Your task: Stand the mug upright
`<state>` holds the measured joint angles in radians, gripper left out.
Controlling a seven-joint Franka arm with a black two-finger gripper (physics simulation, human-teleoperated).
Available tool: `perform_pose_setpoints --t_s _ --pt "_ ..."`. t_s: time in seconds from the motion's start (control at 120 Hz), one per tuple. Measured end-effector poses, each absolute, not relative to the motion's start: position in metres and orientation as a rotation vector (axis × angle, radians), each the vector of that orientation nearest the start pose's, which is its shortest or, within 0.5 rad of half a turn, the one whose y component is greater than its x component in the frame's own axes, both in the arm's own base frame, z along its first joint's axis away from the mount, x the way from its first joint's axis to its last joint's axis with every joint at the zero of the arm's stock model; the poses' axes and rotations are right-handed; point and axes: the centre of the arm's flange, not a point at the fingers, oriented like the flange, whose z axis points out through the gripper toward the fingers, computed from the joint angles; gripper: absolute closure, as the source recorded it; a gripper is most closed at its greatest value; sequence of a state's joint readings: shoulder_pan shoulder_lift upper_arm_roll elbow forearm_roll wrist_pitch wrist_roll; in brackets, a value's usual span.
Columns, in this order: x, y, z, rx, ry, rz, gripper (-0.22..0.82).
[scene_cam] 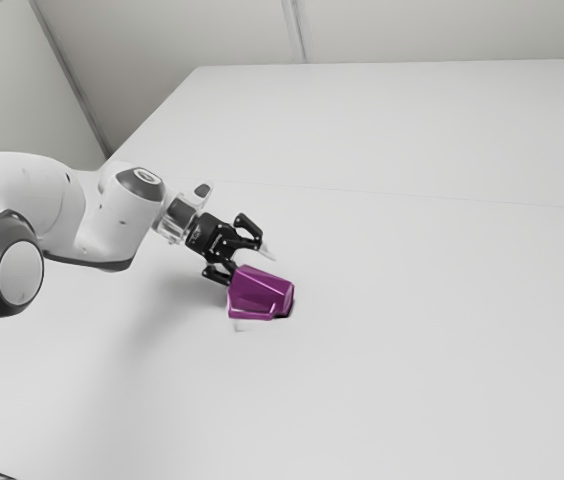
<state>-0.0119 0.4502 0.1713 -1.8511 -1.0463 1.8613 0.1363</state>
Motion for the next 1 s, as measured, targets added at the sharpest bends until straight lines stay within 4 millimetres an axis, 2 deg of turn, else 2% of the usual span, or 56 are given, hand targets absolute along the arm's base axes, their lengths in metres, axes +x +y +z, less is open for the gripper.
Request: perform_pose_setpoints --t_s 0.067,0.133,0.3,0.467,0.617,0.717,0.842,1.0 --pt "0.616 0.025 0.281 2.164 0.625 -0.298 0.47" --pt "0.616 0.025 0.282 2.174 0.619 -0.296 0.57" --pt "0.621 0.019 0.289 2.191 0.592 -0.283 0.70" --pt "0.625 0.016 0.301 2.213 0.564 -0.263 0.75" --pt "0.617 -0.003 0.347 2.413 0.399 -0.233 0.76" --pt "0.610 -0.011 0.368 2.577 0.280 -0.221 0.77" --pt "0.598 -0.017 0.380 2.773 0.140 -0.207 0.78" --pt "0.590 -0.017 0.384 2.941 0.024 -0.180 0.78"
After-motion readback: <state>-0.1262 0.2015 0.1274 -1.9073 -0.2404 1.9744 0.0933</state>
